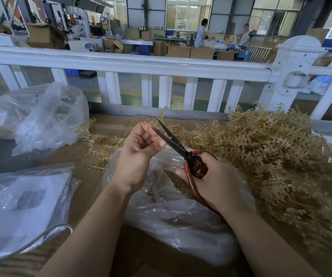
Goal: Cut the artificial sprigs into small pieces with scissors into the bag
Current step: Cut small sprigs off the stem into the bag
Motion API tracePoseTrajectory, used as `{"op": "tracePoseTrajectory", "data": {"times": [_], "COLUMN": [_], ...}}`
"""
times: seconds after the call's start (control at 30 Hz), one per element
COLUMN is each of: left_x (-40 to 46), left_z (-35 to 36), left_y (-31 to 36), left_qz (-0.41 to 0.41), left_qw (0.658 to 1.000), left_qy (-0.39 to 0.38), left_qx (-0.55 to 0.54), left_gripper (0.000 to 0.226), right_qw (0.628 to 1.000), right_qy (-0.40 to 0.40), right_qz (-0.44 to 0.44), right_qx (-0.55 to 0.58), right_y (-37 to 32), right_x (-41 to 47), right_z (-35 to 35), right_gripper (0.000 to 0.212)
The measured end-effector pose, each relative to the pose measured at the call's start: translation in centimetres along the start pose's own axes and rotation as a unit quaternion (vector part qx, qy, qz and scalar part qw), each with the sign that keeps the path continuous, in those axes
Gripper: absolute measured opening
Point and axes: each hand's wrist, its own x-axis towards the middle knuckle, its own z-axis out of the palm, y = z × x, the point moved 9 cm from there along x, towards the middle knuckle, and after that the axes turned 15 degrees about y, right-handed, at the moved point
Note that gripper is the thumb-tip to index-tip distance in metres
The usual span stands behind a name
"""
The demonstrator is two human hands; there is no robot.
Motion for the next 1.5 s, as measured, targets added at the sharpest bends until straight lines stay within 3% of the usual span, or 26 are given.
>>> {"op": "tracePoseTrajectory", "data": {"times": [0.5, 0.7, 0.87, 1.13, 1.5], "left_x": [0.1, 0.0, -0.2, -0.4, -0.4], "left_z": [-0.3, -0.3, 0.0, 0.1, 0.2], "left_y": [0.0, 0.1, 0.1, 0.6, 0.6], "left_qz": [0.014, 0.020, 0.038, 0.058, 0.051], "left_qw": [1.000, 0.999, 0.997, 0.994, 0.996], "left_qy": [-0.008, -0.009, -0.007, -0.005, 0.001], "left_qx": [0.027, 0.023, 0.074, 0.088, 0.069], "left_gripper": [0.022, 0.018, 0.027, 0.027, 0.031], "right_qw": [0.998, 0.999, 1.000, 0.997, 0.998], "right_qy": [-0.060, -0.038, -0.007, -0.014, -0.015], "right_qz": [0.035, 0.016, -0.006, -0.012, -0.009], "right_qx": [-0.005, -0.007, -0.030, -0.079, -0.057], "right_y": [0.0, -0.2, -0.8, -0.2, -0.4], "right_x": [-0.1, -0.1, 0.2, 0.3, 0.2], "right_z": [0.5, 0.1, -0.7, -0.3, -0.4], "right_gripper": [0.057, 0.066, 0.067, 0.071, 0.078]}}
